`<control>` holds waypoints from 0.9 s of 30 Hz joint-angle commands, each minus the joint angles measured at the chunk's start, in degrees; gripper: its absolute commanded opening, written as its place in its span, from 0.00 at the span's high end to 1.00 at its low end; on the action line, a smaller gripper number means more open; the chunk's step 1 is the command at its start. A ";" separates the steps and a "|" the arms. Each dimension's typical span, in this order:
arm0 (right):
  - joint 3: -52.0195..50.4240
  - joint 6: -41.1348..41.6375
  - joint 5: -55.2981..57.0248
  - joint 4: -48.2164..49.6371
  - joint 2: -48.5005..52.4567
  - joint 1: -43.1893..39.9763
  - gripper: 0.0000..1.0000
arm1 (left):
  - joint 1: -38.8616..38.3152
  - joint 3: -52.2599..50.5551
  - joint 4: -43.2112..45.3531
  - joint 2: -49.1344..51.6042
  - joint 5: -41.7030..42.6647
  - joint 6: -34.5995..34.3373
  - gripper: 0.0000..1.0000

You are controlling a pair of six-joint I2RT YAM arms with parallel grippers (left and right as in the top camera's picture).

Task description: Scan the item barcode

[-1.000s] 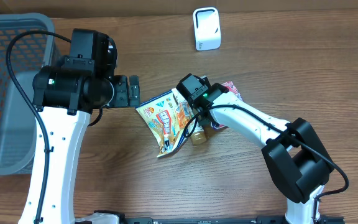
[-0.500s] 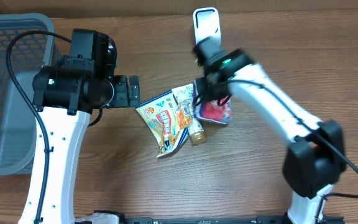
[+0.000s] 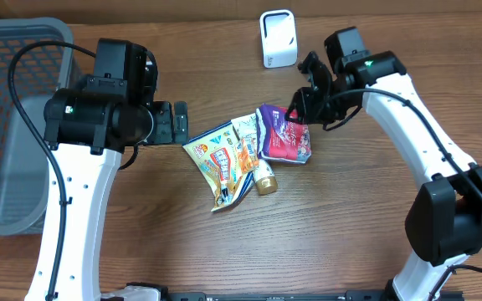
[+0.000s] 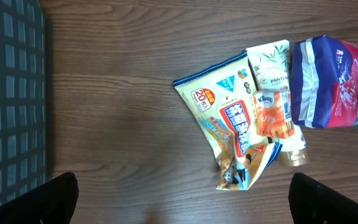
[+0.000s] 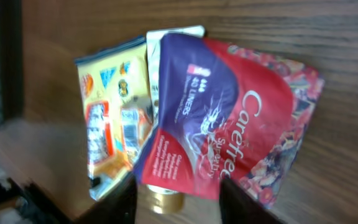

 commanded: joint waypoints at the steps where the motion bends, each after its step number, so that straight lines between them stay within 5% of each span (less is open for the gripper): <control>1: -0.46 -1.55 5.81 1.64 -0.90 4.17 0.41 | 0.28 1.07 0.04 0.46 -0.59 -0.79 0.00; 10: -0.61 3.91 29.38 5.09 3.02 17.07 0.21 | 0.28 1.07 0.04 0.46 -0.59 -0.76 0.00; 14: -0.61 9.73 44.59 5.38 7.54 21.79 0.20 | 0.28 1.07 0.04 0.46 -0.61 -0.79 0.00; 22: -0.61 10.19 50.97 6.23 14.25 23.65 0.23 | 0.28 1.07 0.04 0.46 -0.61 -0.76 0.00; 24: -0.61 10.21 50.99 6.08 15.30 23.45 0.37 | 0.28 1.07 0.04 0.46 -0.61 -0.76 0.00; 27: -0.55 12.76 51.65 5.73 15.61 23.28 0.88 | 0.28 1.07 0.02 0.46 -0.61 -0.79 0.00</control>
